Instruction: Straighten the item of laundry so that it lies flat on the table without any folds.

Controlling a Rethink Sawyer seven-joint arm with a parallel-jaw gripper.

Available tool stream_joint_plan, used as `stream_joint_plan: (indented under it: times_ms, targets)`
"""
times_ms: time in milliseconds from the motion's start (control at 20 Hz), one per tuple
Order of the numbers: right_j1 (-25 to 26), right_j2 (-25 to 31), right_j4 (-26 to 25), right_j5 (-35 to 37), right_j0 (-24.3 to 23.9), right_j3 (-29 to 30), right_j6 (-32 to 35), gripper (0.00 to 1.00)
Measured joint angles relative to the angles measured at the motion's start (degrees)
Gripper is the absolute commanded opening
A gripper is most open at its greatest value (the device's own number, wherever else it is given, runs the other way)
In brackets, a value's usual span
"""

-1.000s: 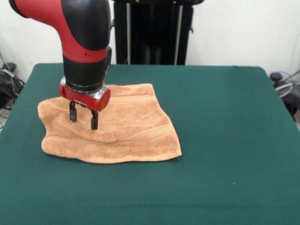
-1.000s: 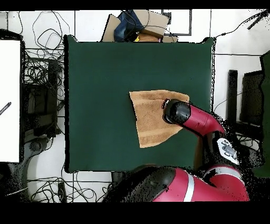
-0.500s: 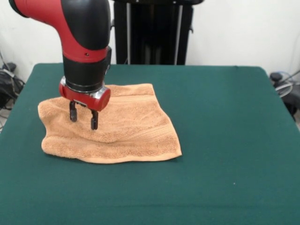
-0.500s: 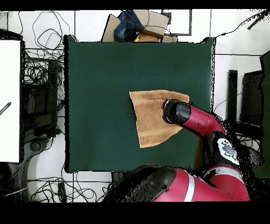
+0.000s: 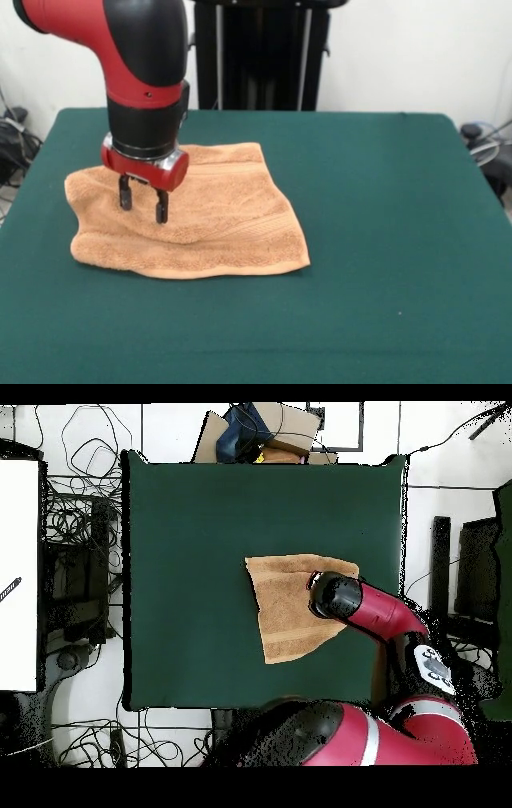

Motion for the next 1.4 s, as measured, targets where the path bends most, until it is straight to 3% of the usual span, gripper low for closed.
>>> stream_joint_plan:
  times_ms: [600,1400]
  targets:
    - [0.0,4.6,-7.4,3.2,-5.2,-0.9,-0.3,1.0]
    - [-3.5,5.4,-10.9,3.6,-3.3,0.1,-0.3,1.0]
